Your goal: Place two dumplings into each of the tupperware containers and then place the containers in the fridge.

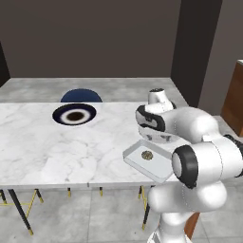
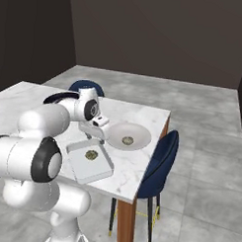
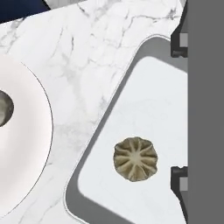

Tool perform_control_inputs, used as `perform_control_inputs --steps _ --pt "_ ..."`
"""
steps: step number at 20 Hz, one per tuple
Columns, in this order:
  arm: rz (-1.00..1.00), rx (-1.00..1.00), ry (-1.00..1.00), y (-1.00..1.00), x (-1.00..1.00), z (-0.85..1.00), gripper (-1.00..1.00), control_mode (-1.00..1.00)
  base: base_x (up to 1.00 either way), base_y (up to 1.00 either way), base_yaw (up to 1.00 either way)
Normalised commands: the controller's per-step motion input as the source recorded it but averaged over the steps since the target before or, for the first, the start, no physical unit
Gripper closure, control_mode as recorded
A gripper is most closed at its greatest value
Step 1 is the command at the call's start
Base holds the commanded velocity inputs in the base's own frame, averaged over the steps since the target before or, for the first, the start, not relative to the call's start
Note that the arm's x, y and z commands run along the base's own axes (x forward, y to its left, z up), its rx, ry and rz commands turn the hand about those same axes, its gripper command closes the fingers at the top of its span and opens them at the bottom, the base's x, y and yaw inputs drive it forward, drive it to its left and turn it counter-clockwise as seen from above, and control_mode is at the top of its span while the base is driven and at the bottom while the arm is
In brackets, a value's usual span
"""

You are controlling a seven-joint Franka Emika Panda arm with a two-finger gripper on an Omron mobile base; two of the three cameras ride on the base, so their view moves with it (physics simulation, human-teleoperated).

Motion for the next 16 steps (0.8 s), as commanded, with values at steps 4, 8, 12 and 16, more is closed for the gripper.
perform_control_inputs --steps 4,8,12,16 --pt "0.00 -0.15 0.22 -0.63 1.00 0.00 -1.00 -1.00 0.00 0.00 0.00" --pt "0.05 -0.04 0.31 -0.96 0.94 0.00 -1.00 -1.00 0.00 0.00 0.00" --pt "0.06 0.10 0.07 -1.00 0.55 -0.37 -1.00 -1.00 0.00 0.00 0.00" --pt "0.10 0.29 -0.05 -0.77 0.49 -0.76 -1.00 -1.00 0.00 0.00 0.00"
